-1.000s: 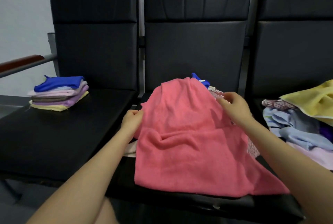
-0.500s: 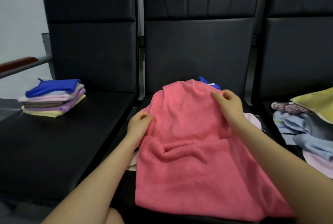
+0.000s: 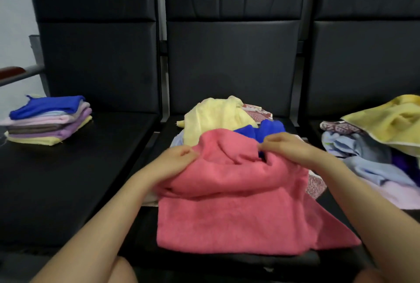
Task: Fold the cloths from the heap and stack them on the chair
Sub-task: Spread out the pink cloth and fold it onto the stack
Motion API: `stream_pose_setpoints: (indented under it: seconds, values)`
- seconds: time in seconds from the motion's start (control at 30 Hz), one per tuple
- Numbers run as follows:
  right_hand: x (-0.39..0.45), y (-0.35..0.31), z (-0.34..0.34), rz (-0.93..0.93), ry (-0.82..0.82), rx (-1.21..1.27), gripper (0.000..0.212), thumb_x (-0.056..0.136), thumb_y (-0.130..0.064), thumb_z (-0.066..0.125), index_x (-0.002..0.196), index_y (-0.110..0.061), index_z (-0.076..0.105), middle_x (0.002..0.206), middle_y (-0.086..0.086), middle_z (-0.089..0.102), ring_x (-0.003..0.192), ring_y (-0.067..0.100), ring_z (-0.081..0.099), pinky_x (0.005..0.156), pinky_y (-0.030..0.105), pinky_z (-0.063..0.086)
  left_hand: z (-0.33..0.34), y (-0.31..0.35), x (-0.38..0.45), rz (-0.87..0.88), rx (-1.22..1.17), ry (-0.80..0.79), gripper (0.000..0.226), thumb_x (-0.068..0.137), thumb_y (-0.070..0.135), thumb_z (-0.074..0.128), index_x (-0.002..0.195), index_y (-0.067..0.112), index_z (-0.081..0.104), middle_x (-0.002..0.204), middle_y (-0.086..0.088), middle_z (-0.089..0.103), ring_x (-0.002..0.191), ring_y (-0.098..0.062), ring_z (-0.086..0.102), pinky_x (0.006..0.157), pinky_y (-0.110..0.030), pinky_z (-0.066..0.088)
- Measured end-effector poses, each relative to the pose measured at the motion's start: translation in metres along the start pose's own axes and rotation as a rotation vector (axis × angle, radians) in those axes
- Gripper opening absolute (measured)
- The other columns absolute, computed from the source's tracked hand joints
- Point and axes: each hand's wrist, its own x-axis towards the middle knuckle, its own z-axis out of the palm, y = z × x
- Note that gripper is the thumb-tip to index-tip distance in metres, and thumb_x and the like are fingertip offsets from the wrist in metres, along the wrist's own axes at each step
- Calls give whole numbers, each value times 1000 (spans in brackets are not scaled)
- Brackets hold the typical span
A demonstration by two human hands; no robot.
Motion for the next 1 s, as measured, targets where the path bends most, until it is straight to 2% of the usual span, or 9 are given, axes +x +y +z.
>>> stream_pose_setpoints:
  seconds: [0.07, 0.23, 0.37, 0.47, 0.6, 0.7, 0.8, 0.93, 1.0]
  values:
    - [0, 6, 7, 46, -100, -55, 32, 86, -46, 64, 67, -21, 62, 72, -7, 61, 73, 6, 56, 78, 31, 44, 4, -7, 0, -87, 130, -107, 41, 95, 51, 48, 84, 17, 67, 90, 2, 66, 84, -11, 60, 74, -25, 46]
    - [9, 0, 1, -37, 145, 281, 31, 91, -34, 63, 77, -7, 66, 74, 10, 70, 81, 24, 65, 89, 39, 51, -1, -10, 11, -89, -24, 180, 24, 91, 46, 58, 90, 24, 65, 96, 7, 63, 93, -12, 59, 74, -25, 42]
    - [16, -4, 5, 88, 72, -122, 33, 84, -50, 68, 80, -17, 69, 78, -1, 67, 77, 12, 60, 82, 33, 49, -1, -18, 20, -118, -16, 53, 45, 87, 43, 65, 127, 27, 55, 119, 6, 56, 107, -11, 55, 91, -27, 41]
    - [12, -14, 11, 154, -58, -158, 35, 83, -52, 67, 76, -18, 68, 73, -7, 62, 75, 10, 56, 78, 26, 46, -2, -21, 27, -129, -30, 38, 31, 83, 45, 69, 107, 28, 63, 109, 5, 62, 99, -13, 60, 90, -31, 48]
    - [17, -12, 18, 185, -29, -201, 24, 87, -39, 67, 83, -15, 72, 81, -3, 66, 83, 13, 59, 86, 29, 49, -17, -27, 25, -88, -69, 22, 34, 83, 42, 71, 91, 9, 69, 92, -9, 69, 87, -17, 64, 77, -31, 49]
    - [21, -9, 28, 132, 54, 22, 13, 87, -20, 67, 75, -15, 67, 74, 0, 62, 79, 15, 57, 75, 28, 49, -32, -38, 16, -148, -70, -53, 31, 83, 43, 71, 79, 13, 67, 77, -5, 65, 74, -14, 58, 63, -27, 43]
    - [23, -10, 23, 50, 213, 545, 9, 82, -21, 71, 79, -15, 66, 79, 10, 61, 78, 23, 56, 74, 37, 45, -43, -48, 9, -161, -140, -13, 21, 84, 36, 71, 77, 17, 71, 74, 1, 67, 70, -14, 59, 60, -27, 45]
    - [32, -24, -9, -15, 353, 869, 12, 90, -17, 63, 96, -8, 68, 96, 11, 68, 86, 21, 62, 78, 33, 48, -46, -24, 16, -52, -431, 243, 14, 90, 24, 66, 82, 15, 72, 54, 7, 59, 53, -10, 50, 49, -22, 40]
    - [43, -37, -29, -37, 501, 853, 8, 90, -16, 63, 87, -13, 70, 89, 3, 69, 81, 14, 62, 75, 28, 49, -55, 3, 39, 22, -435, 408, 11, 92, 19, 64, 84, 12, 69, 56, 7, 57, 47, -4, 49, 42, -17, 37]
